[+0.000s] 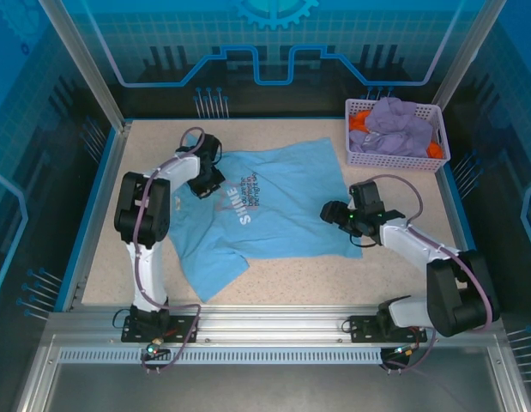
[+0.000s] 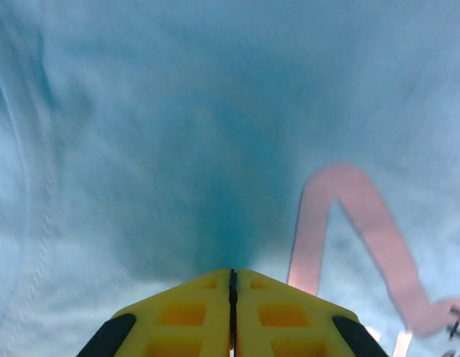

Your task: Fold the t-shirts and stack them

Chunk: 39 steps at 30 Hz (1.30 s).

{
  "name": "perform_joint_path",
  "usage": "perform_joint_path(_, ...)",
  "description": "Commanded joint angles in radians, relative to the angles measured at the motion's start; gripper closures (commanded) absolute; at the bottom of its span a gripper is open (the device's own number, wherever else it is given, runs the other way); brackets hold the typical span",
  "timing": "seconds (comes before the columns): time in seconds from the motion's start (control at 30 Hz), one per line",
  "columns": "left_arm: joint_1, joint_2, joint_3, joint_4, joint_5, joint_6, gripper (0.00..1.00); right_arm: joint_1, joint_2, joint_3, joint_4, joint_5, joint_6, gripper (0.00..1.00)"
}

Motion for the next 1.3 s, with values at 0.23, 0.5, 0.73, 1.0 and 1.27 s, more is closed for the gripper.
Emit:
perform_joint_path(0.23,0.135,0.069,0.063,-0.145,-0.097,0.084,0.86,-0.09,0.048,-0.035,0.015,-0.05,0.071,0.27)
perform_joint_path(0.5,0.178,0.202,0.289,-0.244,-0.093,0.155,0.84,-0.09,-0.008,-0.055,0.011,-0.017,0.073,0.26)
perform_joint_path(0.73,0.18,0.411,0.658,-0.418,-0.097,0.202,0.82,-0.09,-0.024,-0.056,0.015,-0.016,0.062,0.25)
perform_joint_path(1.0,0.178,0.293,0.707,-0.454,-0.062,0.197,0.52,-0.088,-0.093,-0.015,-0.129,-0.023,0.042,0.25)
perform_joint_path(1.27,0.08,-0.427,0.008,-0.212,0.003,0.109,0.39,0.088,-0.105,0.091,-0.497,-0.012,-0.046,0.33)
